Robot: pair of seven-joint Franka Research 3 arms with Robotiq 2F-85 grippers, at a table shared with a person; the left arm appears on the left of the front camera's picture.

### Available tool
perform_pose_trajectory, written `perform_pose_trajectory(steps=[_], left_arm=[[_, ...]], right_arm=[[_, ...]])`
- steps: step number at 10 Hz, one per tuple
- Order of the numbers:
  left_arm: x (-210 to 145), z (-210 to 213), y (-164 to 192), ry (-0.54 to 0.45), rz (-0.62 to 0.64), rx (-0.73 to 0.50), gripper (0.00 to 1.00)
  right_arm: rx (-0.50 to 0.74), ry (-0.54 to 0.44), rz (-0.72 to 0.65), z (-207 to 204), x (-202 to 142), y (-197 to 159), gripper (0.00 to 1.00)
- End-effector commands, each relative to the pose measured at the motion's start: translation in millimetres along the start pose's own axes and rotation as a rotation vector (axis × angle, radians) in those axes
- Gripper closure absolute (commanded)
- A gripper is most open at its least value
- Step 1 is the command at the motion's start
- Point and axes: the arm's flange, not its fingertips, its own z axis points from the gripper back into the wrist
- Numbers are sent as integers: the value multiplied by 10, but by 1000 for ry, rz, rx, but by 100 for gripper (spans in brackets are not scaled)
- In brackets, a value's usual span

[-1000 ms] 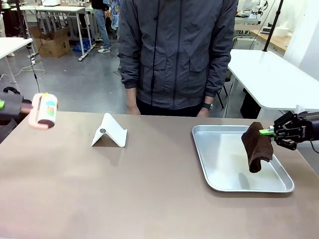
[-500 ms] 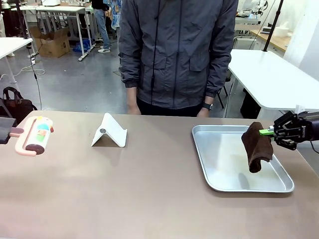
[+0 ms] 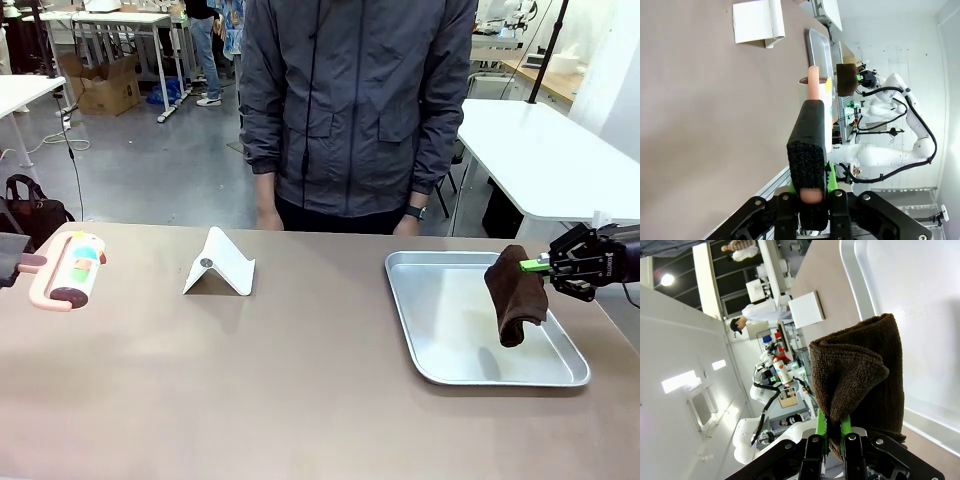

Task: Clean the surface of the table.
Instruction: Return the Lint Roller and towel to their original positions.

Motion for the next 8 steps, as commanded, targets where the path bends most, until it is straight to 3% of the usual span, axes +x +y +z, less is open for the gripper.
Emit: perform_pose_trajectory(steps=[1,8], left_arm=[[2,13,-42,-1,-4,1,78],[2,13,-42,-1,-4,1,78]], right_arm=[[16,-6,-17,-11,19,86,88],[16,-6,-17,-11,19,86,88]])
